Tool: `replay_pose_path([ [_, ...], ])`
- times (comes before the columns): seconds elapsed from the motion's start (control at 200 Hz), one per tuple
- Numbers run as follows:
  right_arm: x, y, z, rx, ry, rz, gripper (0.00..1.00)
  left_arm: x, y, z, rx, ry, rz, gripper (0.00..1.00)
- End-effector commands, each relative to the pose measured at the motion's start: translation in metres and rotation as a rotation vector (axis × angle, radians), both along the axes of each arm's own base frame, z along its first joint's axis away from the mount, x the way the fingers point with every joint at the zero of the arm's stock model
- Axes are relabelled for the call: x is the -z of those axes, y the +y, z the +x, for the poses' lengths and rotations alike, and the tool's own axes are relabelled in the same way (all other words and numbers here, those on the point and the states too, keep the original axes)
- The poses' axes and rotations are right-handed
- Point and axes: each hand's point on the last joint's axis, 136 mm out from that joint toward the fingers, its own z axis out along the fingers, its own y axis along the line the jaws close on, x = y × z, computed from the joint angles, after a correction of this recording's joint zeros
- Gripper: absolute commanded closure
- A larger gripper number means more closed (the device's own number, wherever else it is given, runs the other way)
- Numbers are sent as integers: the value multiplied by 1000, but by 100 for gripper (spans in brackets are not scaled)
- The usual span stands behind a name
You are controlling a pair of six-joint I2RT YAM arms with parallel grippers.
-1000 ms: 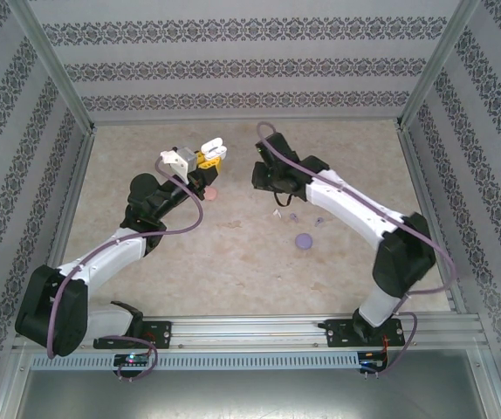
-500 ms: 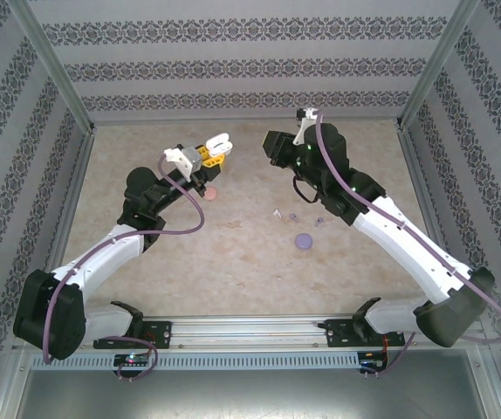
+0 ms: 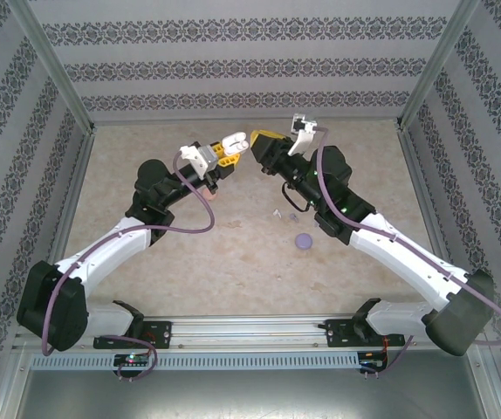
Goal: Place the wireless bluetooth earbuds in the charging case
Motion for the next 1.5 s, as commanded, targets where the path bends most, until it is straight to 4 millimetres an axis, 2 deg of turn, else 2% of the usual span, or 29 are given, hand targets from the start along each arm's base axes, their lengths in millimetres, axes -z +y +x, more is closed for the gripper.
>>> replay_pose_path([
  [0.0, -39, 0, -16, -34, -142, 103, 77, -16, -7, -3, 11, -54, -3, 100],
  [0.245, -38, 18, -17, -76, -145, 145, 78, -18, -10, -2, 14, -44, -14, 100],
  [0.565, -22, 37, -16, -119, -112, 140, 80, -21, -11, -1, 17, -46, -32, 100],
  [1.494, 17, 42, -6, -106, -33, 104, 82, -33, -8, -6, 21, -64, -55, 100],
])
